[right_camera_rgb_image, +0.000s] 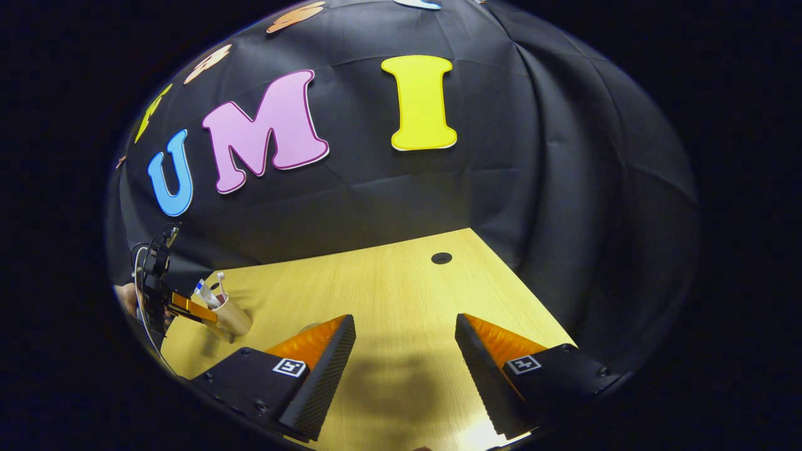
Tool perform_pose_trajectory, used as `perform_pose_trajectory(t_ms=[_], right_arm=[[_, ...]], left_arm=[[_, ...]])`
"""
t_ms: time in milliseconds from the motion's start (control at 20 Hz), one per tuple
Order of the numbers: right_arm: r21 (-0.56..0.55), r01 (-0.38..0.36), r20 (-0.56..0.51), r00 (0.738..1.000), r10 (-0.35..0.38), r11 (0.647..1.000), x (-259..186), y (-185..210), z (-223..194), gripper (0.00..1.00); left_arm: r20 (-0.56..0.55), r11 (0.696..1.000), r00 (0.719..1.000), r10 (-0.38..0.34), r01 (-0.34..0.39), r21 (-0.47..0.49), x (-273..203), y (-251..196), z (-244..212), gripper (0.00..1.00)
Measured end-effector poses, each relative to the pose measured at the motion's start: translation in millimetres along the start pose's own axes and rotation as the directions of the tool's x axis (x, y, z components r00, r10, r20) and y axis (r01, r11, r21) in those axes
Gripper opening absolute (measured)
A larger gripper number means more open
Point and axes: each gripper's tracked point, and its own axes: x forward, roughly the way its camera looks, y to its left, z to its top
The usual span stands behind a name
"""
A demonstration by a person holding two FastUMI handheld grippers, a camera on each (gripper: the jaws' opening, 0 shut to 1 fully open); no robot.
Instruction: Put the toothbrush and toothpaste on the desktop into the cup, then pick up the cup and place it on the coaster on the desktop.
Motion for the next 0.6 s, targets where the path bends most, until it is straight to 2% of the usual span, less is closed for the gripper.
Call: perform_pose_trajectory(t_ms=[250, 300, 350, 500, 550, 600], right_arm=[[-0.002, 0.022, -0.025, 0.999, -0.022, 1.0, -1.3, -7.7, -12.5, 0.99], [-0.001, 0.027, -0.03, 0.999, -0.028, 1.0, -2.5, -11.1, -15.1, 0.99], [0.0, 0.033, -0.034, 0.999, -0.033, 0.999, -3.0, -12.9, -17.2, 0.99], [0.002, 0.052, -0.046, 0.998, -0.052, 0.999, -4.0, -20.2, -22.5, 0.99], [0.005, 0.057, -0.05, 0.997, -0.057, 0.998, -2.5, -22.4, -23.6, 0.99], [0.01, 0.061, -0.053, 0.997, -0.061, 0.998, -3.4, -25.5, -26.1, 0.99]], left_arm=[[-0.096, 0.999, 0.995, 0.039, -0.037, 0.017, 27.0, 5.6, -9.6, 0.95], [-0.118, 0.999, 0.992, 0.046, -0.044, 0.021, 30.6, 8.9, -12.1, 0.87], [-0.137, 0.998, 0.989, 0.054, -0.05, 0.028, 34.5, 11.2, -13.1, 0.92], [-0.186, 0.996, 0.98, 0.074, -0.064, 0.06, 42.1, 15.7, -13.5, 0.82], [-0.2, 0.995, 0.977, 0.077, -0.064, 0.071, 43.2, 14.6, -13.5, 0.72], [-0.208, 0.994, 0.975, 0.079, -0.063, 0.084, 45.8, 13.3, -12.1, 0.74]])
